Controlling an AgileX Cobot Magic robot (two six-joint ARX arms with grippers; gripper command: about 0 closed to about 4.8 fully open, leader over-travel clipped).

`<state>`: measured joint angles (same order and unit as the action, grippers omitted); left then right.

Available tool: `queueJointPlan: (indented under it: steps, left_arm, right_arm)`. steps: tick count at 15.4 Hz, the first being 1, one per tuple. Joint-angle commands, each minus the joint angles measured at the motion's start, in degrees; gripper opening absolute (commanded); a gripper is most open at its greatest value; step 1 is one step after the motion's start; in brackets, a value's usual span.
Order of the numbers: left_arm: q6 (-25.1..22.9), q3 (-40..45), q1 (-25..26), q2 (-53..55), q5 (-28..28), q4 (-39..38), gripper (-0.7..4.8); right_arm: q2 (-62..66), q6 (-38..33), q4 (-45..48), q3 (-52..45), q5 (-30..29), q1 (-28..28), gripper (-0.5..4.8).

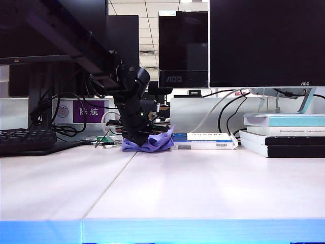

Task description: Wipe the table from front to back using the rag.

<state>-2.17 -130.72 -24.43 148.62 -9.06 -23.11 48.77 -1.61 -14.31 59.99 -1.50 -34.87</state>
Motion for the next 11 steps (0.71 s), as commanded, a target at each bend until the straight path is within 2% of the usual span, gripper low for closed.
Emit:
queueJointPlan:
  steps: [1, 2, 4, 11]
  left_arm:
    - [-0.4, 0.0, 0.1, -1.3, 1.3, -8.5, -0.07]
    - [-0.4, 0.0, 0.1, -1.5, 3.3, -12.2, -0.07]
    - [-0.4, 0.0, -0.2, -2.1, 3.3, -15.5, -0.07]
    - [1.6, 0.1, -1.4, -3.9, 4.4, -21.7, -0.07]
  right_arm:
    - [-0.9, 0.2, 1.1, 0.3, -0.2, 0.0, -0.01]
    - [-0.9, 0.2, 0.8, 0.3, -0.2, 0.0, -0.01]
    - [-1.0, 0.2, 0.9, 0.3, -0.2, 0.0, -0.01]
    - [-1.7, 0.2, 1.2, 0.3, -0.2, 0.0, -0.01]
